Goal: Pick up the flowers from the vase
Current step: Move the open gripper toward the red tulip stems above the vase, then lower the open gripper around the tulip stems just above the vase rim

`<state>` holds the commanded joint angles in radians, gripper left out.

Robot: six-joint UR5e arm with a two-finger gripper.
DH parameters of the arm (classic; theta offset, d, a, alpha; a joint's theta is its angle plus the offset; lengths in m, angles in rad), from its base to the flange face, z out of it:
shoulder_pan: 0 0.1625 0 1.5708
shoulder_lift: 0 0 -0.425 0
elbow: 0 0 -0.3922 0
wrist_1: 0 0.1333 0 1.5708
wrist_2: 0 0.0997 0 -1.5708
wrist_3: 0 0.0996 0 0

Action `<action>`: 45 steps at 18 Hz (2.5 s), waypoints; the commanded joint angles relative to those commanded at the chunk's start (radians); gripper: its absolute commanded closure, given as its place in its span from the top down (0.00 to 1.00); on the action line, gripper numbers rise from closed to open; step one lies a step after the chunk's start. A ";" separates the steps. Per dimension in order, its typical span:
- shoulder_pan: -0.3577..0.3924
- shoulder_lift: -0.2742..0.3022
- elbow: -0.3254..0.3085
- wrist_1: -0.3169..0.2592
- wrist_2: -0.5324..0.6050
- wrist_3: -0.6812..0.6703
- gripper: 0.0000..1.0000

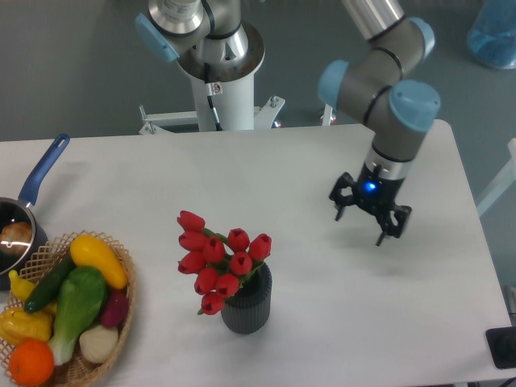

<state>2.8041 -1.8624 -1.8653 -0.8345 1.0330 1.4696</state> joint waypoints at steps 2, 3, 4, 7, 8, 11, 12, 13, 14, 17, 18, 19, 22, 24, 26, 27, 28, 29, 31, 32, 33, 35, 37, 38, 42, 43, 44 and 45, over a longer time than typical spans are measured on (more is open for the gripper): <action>-0.014 0.025 -0.024 0.000 -0.051 -0.002 1.00; -0.018 0.032 -0.031 0.000 -0.074 -0.005 1.00; -0.028 0.035 -0.038 0.000 -0.117 -0.006 1.00; -0.029 0.054 -0.046 -0.003 -0.292 -0.012 1.00; -0.034 0.061 -0.046 -0.005 -0.329 -0.014 1.00; -0.064 0.068 -0.048 -0.006 -0.395 -0.024 1.00; -0.069 0.066 -0.048 -0.005 -0.415 -0.037 1.00; -0.077 0.066 -0.048 -0.005 -0.435 -0.041 1.00; -0.084 0.066 -0.046 -0.005 -0.453 -0.043 1.00; -0.103 0.061 -0.045 -0.002 -0.467 -0.043 1.00; -0.103 0.060 -0.045 -0.002 -0.469 -0.041 1.00; -0.100 0.060 -0.043 -0.003 -0.487 -0.041 1.00; -0.094 0.060 -0.045 -0.005 -0.551 -0.043 1.00; -0.097 0.060 -0.045 -0.006 -0.562 -0.043 1.00; -0.098 0.060 -0.046 -0.006 -0.574 -0.043 1.00; -0.098 0.060 -0.045 -0.006 -0.580 -0.043 1.00; -0.100 0.060 -0.045 -0.006 -0.588 -0.043 1.00; -0.101 0.060 -0.045 -0.006 -0.593 -0.043 1.00; -0.104 0.051 -0.043 -0.005 -0.596 -0.063 1.00; -0.104 0.033 -0.035 -0.002 -0.602 -0.061 1.00; -0.103 0.017 -0.026 0.000 -0.607 -0.061 1.00; -0.094 0.000 -0.012 0.001 -0.610 -0.057 1.00; -0.092 -0.017 0.006 0.002 -0.611 -0.063 1.00; -0.092 -0.018 0.012 0.002 -0.613 -0.064 1.00; -0.109 -0.031 0.018 0.000 -0.617 -0.077 1.00; -0.117 -0.035 0.023 0.001 -0.617 -0.077 1.00; -0.124 -0.050 0.037 0.002 -0.626 -0.077 1.00; -0.124 -0.058 0.044 0.002 -0.639 -0.078 1.00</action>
<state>2.6799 -1.9205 -1.8209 -0.8330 0.3944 1.3913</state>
